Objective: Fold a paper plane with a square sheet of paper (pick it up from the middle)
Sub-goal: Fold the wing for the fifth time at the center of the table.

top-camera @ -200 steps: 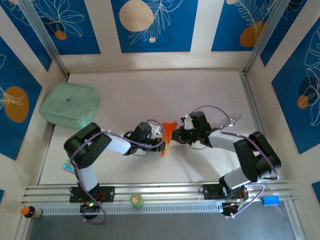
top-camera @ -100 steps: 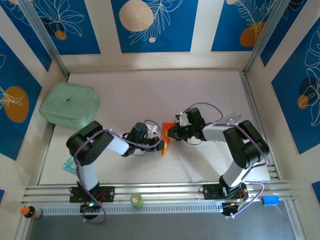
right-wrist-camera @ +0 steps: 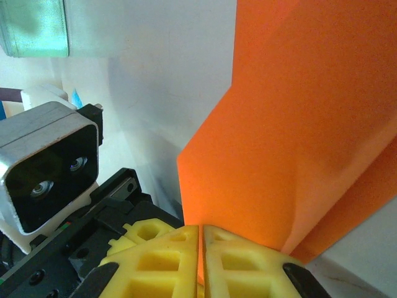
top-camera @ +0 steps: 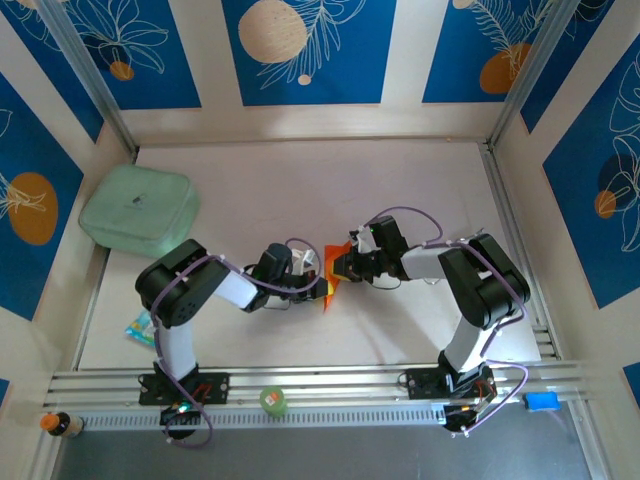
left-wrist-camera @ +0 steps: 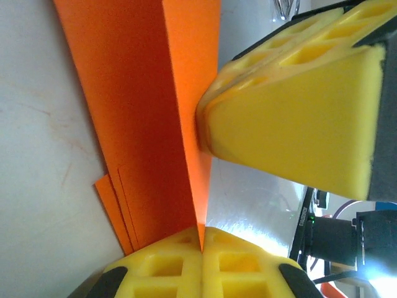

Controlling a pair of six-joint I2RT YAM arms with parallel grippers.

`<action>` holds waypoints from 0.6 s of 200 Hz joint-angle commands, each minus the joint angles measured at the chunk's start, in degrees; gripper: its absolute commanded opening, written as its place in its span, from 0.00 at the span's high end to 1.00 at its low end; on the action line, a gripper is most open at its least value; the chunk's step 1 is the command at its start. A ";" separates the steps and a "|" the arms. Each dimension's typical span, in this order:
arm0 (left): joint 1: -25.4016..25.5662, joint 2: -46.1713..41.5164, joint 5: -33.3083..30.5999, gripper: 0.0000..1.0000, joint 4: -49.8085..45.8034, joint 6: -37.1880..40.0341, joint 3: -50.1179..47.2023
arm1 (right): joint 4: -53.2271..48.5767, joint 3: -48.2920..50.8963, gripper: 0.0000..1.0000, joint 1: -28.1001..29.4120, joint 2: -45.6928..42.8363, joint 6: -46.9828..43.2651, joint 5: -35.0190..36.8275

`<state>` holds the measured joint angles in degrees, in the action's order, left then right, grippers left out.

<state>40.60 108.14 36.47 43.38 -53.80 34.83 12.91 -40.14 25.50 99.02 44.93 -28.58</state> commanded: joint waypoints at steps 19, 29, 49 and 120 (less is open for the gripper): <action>-0.35 4.45 0.00 1.00 -9.46 0.80 0.20 | 1.29 0.70 0.90 -0.18 -0.64 -1.03 -1.23; -0.36 4.84 0.18 1.00 -10.19 0.65 0.57 | 1.12 0.70 0.90 -0.27 -0.29 -1.17 -1.43; -0.52 5.31 0.10 1.00 -10.50 0.11 0.70 | 1.48 0.79 0.90 -0.45 0.63 -0.93 -1.22; -0.78 5.29 -1.13 1.00 -12.17 -0.86 0.46 | 2.12 -0.28 0.90 -1.36 2.84 -0.98 -0.78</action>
<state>40.10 108.99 39.00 39.57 -55.33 36.93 14.66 -40.07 24.62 100.60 44.93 -28.56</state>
